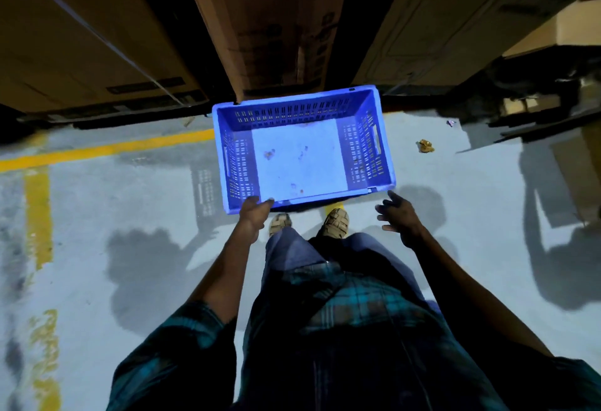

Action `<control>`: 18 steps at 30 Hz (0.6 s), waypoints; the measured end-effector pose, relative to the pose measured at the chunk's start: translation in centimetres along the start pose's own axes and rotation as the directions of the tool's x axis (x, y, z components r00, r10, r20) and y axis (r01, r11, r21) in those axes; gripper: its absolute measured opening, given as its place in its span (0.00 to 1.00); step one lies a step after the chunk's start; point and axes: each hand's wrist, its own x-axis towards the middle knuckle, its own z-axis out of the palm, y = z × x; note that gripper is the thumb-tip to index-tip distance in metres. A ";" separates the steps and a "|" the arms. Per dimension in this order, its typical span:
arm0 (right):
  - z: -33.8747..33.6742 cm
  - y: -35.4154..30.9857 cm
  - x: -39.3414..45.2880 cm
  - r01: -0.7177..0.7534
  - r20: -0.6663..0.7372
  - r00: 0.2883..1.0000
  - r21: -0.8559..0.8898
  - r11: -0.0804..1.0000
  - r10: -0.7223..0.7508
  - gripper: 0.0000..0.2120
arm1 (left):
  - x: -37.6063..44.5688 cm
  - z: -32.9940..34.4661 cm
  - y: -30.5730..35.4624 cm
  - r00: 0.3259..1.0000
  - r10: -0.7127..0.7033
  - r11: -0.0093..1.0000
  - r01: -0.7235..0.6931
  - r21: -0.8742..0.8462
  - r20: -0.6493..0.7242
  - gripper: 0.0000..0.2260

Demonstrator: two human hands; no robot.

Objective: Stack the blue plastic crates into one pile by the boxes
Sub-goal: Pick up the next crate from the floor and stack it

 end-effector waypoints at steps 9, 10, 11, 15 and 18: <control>1.5 1.6 -12.3 0.115 -0.154 0.984 0.198 0.973 -0.085 0.20 | -11.1 0.4 4.2 0.886 0.276 0.910 -0.366 0.196 0.373 0.19; 1.7 1.8 -13.1 0.127 -0.151 0.984 0.196 0.972 -0.098 0.20 | -11.9 0.3 4.4 0.870 0.299 0.891 -0.401 0.210 0.393 0.19; 1.9 2.2 -14.1 0.145 -0.152 0.982 0.194 0.970 -0.116 0.19 | -12.7 0.2 4.5 0.854 0.318 0.873 -0.433 0.223 0.412 0.19; 1.3 3.7 -17.4 0.236 -0.177 0.961 0.133 0.963 -0.211 0.19 | -15.4 0.0 4.0 0.816 0.351 0.813 -0.509 0.283 0.459 0.17; 0.1 6.1 -20.8 0.295 -0.255 0.934 0.165 0.941 -0.249 0.18 | -17.9 0.8 2.9 0.763 0.372 0.749 -0.583 0.315 0.528 0.15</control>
